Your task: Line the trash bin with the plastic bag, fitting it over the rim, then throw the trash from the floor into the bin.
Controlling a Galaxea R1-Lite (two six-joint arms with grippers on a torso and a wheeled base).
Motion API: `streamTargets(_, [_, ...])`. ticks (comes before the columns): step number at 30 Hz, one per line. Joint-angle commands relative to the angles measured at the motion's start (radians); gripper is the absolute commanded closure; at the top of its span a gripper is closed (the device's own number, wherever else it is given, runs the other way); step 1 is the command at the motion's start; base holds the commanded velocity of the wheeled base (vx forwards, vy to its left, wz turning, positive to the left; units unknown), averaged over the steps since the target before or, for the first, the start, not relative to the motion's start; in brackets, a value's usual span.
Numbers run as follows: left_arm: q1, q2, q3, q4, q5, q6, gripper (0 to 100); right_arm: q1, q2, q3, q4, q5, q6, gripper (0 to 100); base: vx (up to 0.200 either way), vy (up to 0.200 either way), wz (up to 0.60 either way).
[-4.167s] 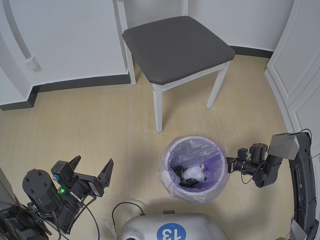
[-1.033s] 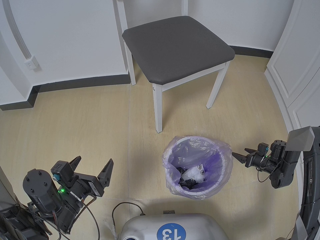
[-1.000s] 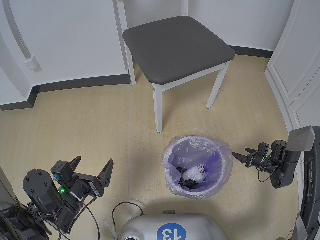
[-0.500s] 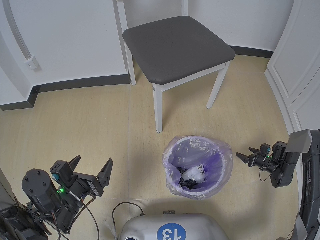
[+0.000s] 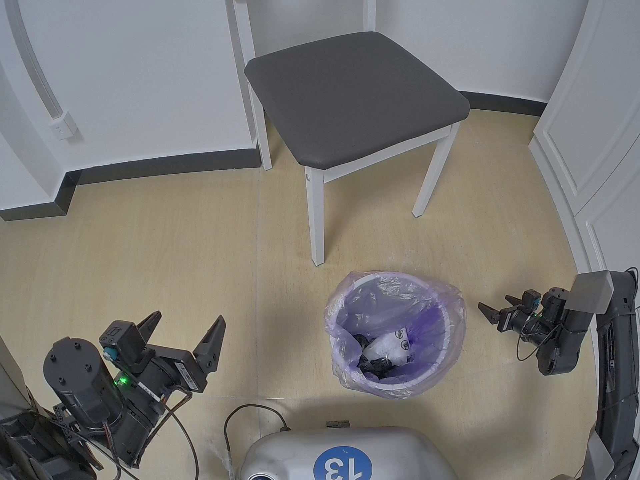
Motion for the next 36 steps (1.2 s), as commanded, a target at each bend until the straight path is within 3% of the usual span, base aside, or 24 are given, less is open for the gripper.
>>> streamTargets(1, [-0.004, -0.003, 0.018, -0.018, 0.001, 0.0, 0, 0.016, 0.011, -0.009, -0.018, -0.015, -0.02, 0, 0.0, 0.0, 0.0])
streamTargets(6, [-0.001, -0.003, 0.018, -0.018, -0.001, 0.0, 0, 0.025, 0.011, -0.003, -0.018, -0.11, -0.04, 0, 0.0, 0.0, -0.24])
streamTargets(23, [-0.001, 0.014, 0.018, -0.018, -0.009, 0.001, 0, 0.025, 0.01, -0.003, -0.018, -0.116, -0.002, 0, 0.0, 0.0, -0.6])
streamTargets(32, [0.054, 0.083, 0.018, -0.018, -0.029, 0.01, 0, 0.024, 0.018, -0.032, -0.018, -0.118, -0.032, 0, 0.0, 0.0, 0.0])
streamTargets(33, [0.129, 0.178, 0.015, -0.018, -0.044, 0.014, 0, -0.001, 0.016, -0.023, -0.018, -0.066, -0.101, 0, 0.0, 0.0, 0.0])
streamTargets(34, [0.157, 0.21, 0.016, -0.018, -0.061, 0.014, 0, -0.013, 0.014, -0.012, -0.018, -0.014, -0.115, 0, 0.0, 0.0, 0.0])
streamTargets(35, [0.158, 0.215, 0.016, -0.018, -0.064, 0.014, 0, -0.014, 0.013, -0.011, -0.018, -0.004, -0.115, 0, 0.0, 0.0, 0.0])
streamTargets(36, [0.221, 0.279, 0.016, -0.018, -0.121, 0.017, 0, -0.027, 0.004, 0.028, -0.018, 0.105, -0.12, 0, 0.0, 0.0, 0.0])
